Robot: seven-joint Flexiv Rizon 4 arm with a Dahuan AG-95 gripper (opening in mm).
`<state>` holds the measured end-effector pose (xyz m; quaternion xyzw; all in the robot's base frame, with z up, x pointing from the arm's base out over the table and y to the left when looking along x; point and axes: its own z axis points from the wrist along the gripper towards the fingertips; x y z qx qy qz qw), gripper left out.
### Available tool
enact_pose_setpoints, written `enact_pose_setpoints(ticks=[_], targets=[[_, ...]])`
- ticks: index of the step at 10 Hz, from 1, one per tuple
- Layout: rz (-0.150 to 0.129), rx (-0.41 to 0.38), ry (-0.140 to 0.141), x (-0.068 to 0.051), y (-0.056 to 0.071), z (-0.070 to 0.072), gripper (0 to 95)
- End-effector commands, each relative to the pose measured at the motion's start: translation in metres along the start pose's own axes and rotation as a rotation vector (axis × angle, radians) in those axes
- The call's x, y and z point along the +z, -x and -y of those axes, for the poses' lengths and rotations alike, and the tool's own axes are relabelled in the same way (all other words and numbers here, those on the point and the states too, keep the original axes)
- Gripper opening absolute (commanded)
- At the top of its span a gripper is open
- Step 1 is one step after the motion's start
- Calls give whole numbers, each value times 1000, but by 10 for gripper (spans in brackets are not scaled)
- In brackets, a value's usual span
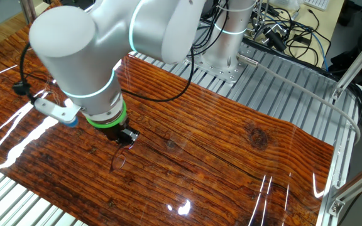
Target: Unfold the leg of the glasses (with one hand)
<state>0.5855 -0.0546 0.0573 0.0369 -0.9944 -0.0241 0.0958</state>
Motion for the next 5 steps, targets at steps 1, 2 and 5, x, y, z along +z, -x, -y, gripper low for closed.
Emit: enact_pose_setpoints(ticks=[1, 2, 5], targets=[[-9, -1, -10, 6, -1, -1, 0], [-3, 1, -15, 10, -1, -2, 0], [0, 9, -12, 17, -1, -3, 190]])
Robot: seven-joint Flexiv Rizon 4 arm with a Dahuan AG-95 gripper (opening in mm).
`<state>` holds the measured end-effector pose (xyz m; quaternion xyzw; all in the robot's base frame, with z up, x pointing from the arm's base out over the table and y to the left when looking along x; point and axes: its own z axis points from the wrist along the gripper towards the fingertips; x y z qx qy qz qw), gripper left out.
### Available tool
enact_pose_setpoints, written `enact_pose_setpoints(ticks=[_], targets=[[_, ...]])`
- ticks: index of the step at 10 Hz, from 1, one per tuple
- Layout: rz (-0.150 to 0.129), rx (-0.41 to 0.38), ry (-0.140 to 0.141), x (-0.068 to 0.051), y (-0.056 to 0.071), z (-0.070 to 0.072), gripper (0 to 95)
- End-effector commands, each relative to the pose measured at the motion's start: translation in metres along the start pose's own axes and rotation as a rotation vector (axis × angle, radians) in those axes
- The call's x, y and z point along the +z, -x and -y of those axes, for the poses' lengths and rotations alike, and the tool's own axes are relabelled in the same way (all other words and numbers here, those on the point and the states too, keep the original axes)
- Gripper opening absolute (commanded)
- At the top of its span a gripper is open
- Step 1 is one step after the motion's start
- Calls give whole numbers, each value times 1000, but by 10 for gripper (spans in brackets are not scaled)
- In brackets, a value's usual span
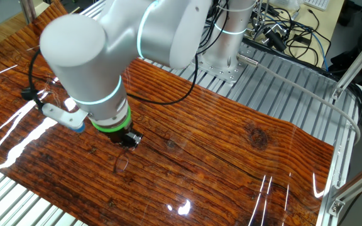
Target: Unfold the leg of the glasses (with one hand)
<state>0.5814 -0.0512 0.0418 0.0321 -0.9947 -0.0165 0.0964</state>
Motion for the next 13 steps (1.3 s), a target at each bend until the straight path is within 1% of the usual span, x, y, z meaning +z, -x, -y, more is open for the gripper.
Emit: enact_pose_setpoints(ticks=[1, 4, 5, 6, 7, 8, 12, 13], targets=[[6, -2, 2, 3, 0, 0, 190], [38, -8, 1, 13, 5, -1, 190], [54, -9, 0, 16, 9, 0, 190], [49, -13, 3, 13, 16, 3, 190], [48, -14, 3, 11, 19, 3, 190], [56, -13, 1, 13, 23, 4, 190], [62, -12, 4, 18, 24, 3, 190], [61, -12, 5, 19, 24, 3, 0]])
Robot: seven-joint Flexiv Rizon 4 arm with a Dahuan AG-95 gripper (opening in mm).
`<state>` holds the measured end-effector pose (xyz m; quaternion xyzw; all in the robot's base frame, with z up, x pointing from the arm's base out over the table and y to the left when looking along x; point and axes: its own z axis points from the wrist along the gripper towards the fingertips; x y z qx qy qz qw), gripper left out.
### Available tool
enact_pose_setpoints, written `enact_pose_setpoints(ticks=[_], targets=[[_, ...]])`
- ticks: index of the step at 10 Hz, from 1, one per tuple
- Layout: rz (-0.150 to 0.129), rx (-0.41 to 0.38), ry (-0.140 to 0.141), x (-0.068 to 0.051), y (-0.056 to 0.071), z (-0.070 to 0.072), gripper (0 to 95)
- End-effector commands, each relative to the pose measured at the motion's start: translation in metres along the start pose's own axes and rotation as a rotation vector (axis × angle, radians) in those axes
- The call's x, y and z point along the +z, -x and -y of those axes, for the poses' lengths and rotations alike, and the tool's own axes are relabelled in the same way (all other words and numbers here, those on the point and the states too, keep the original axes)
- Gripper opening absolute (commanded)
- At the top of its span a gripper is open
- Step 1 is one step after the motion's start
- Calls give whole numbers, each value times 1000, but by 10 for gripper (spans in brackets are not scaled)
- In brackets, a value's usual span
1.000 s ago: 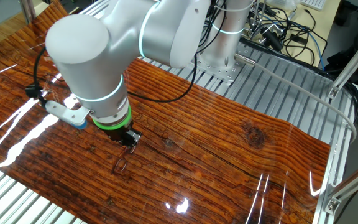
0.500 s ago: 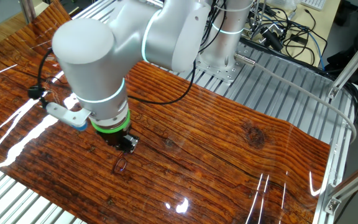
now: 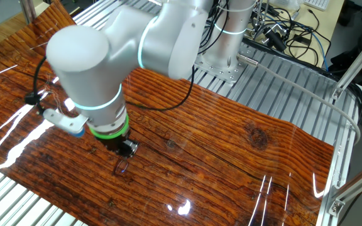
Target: Unfold the leg of the glasses (with one hand)
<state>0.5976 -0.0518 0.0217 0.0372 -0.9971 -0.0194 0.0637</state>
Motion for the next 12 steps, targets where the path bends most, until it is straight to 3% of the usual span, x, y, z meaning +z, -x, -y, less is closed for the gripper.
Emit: enact_pose_setpoints(ticks=[1, 4, 6, 9, 10, 12], targets=[[-4, -1, 6, 2, 5, 0, 0], [-3, -6, 8, 3, 5, 0, 0], [-7, -7, 8, -3, 4, 0, 0], [-19, 16, 26, -24, -1, 1, 0], [-22, 30, 29, -37, -6, 1, 0], [-25, 43, 34, -51, -11, 2, 0]])
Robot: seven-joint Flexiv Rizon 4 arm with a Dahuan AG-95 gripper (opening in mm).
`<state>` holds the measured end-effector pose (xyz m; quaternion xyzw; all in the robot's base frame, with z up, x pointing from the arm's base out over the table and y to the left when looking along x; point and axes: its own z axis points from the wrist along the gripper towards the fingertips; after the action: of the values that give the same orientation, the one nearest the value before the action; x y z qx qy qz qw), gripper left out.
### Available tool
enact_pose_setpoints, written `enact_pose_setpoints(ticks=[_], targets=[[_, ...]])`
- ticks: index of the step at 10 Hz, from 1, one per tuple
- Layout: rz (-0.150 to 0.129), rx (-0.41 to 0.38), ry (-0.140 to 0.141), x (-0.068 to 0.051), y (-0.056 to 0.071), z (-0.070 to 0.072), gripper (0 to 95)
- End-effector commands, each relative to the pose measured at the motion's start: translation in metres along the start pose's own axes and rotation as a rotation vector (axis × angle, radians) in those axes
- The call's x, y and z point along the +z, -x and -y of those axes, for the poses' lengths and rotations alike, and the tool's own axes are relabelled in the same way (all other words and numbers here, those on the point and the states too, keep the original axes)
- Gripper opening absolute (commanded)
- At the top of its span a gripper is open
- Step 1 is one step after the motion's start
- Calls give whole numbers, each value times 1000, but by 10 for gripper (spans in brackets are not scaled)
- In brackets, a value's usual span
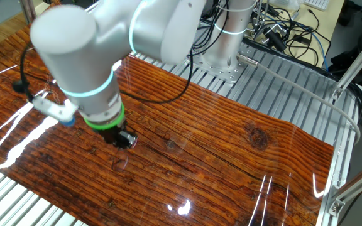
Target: Unfold the leg of the glasses (with one hand)
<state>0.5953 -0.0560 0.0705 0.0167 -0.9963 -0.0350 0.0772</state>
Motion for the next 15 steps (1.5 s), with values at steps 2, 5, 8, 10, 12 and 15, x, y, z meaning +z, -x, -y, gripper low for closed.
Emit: enact_pose_setpoints(ticks=[2, 5, 8, 10, 12, 15], targets=[[4, 18, 3, -16, -10, 2, 0], [22, 62, 17, -43, -26, 4, 0], [33, 108, 28, -59, -36, 0, 0], [73, 153, 63, -65, -39, -4, 0], [66, 162, 63, -69, -40, -9, 0], [57, 161, 70, -69, -40, -11, 0]])
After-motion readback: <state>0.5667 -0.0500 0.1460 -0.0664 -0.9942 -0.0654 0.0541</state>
